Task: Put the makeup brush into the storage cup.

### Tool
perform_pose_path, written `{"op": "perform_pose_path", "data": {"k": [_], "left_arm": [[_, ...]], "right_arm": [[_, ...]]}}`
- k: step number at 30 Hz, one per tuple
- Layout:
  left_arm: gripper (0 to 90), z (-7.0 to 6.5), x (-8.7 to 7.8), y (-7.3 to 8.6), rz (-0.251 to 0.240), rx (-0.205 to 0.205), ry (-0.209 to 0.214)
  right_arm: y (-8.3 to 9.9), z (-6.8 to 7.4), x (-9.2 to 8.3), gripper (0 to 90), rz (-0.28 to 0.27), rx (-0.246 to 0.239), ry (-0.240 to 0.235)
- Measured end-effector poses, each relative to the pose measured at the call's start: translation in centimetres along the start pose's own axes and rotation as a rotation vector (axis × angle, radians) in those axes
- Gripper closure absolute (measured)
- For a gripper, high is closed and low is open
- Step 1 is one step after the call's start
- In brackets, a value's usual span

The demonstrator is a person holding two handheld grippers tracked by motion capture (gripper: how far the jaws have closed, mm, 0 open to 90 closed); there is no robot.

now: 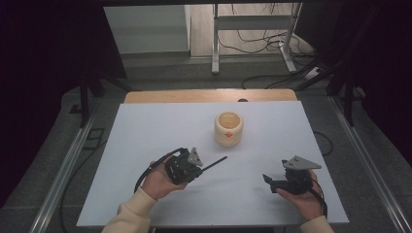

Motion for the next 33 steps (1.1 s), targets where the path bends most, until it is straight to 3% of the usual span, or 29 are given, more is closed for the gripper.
{"op": "perform_pose_path", "data": {"k": [13,26,33], "left_arm": [[83.9,-0.4,0.6,-0.4,0.017,0.013,0.009],[83.9,-0.3,1.0,-0.6,0.032,0.005,0.008],[83.9,-0.1,1.2,-0.6,0.032,0.001,0.007]], "right_arm": [[-1.0,0.5,0.0,10.3,-0.014,-0.006,-0.009],[-3.0,2.5,0.2,9.9,-0.036,-0.05,-0.06],[-3.6,3.6,0.6,9.8,-0.032,-0.101,-0.073]]}}
Point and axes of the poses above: each handheld gripper's, and its own axes: x roughly forward along the jaws, y roughly out of its underside, z roughly to its left, the point moved 5 cm from there along x, roughly forward along the jaws, and after that the axes turned 10 degrees about y, right-handed, at the moved point
